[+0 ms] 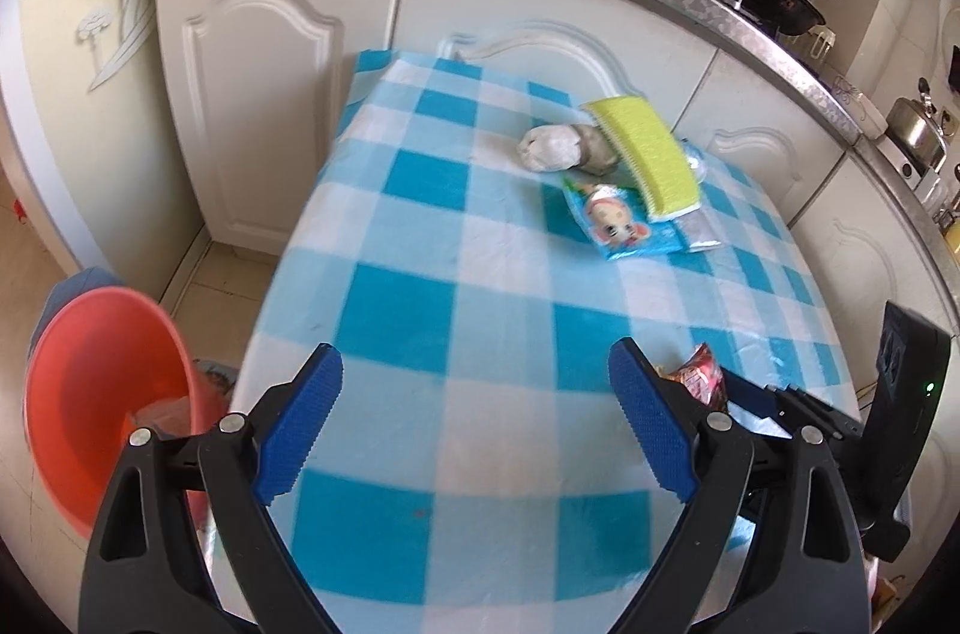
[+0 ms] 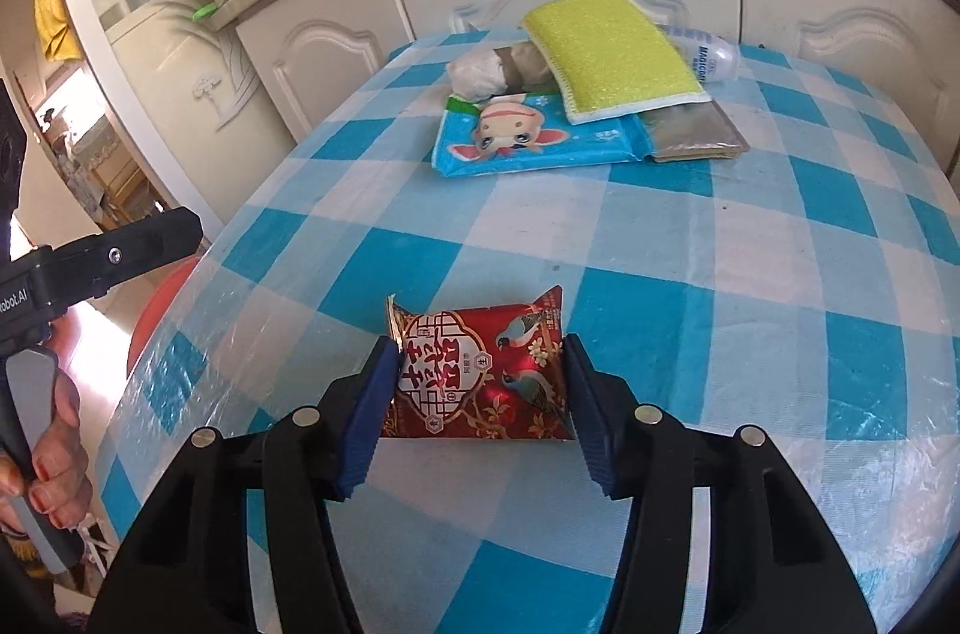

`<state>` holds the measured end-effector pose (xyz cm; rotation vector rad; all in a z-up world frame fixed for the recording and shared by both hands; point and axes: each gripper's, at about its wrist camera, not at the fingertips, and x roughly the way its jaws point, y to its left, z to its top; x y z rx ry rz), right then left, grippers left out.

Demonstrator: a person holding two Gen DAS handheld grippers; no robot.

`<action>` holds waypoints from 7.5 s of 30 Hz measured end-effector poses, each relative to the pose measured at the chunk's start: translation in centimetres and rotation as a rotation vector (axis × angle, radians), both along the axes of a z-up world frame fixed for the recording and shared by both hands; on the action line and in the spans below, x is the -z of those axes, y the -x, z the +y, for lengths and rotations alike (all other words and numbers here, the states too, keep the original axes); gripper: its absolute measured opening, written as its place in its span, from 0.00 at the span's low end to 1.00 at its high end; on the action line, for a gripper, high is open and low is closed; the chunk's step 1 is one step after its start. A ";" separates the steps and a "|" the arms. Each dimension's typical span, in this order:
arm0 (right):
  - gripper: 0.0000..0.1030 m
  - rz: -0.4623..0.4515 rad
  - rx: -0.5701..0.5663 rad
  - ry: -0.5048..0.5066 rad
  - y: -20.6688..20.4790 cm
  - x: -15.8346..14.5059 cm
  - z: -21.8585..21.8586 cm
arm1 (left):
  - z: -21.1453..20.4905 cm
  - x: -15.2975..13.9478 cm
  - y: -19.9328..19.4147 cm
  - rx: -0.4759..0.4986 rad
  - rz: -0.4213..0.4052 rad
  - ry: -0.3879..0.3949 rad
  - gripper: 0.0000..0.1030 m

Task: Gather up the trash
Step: 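Close the right tool on the red snack packet and lift it, then grasp the yellow-green sponge with the left tool while the right tool holds the snack packet, then carry the sponge and snack packet with both tools over the red bucket, then open both tools to drop the sponge and snack packet into the bucket, then move both open tools back over the table, then close the left tool on the rolled white cloth while the right tool closes on the white bottle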

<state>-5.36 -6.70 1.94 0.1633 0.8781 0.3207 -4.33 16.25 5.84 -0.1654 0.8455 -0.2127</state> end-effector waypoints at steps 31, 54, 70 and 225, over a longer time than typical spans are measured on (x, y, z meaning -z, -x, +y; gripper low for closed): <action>0.54 -0.004 0.205 -0.330 -0.9 0.4 -10.4 | -14.1 3.0 -19.3 0.074 0.205 0.437 0.84; 0.54 0.008 0.207 -0.338 -1.2 0.7 -10.8 | -13.8 2.2 -16.6 0.086 0.163 0.378 0.22; 0.54 -0.025 0.203 -0.314 -0.6 0.3 -10.3 | -7.7 -0.2 -8.8 0.095 0.079 0.333 0.21; 0.88 -0.175 0.015 0.129 -22.0 -5.1 -12.6 | -12.7 2.3 -21.1 0.534 -0.077 -0.142 0.84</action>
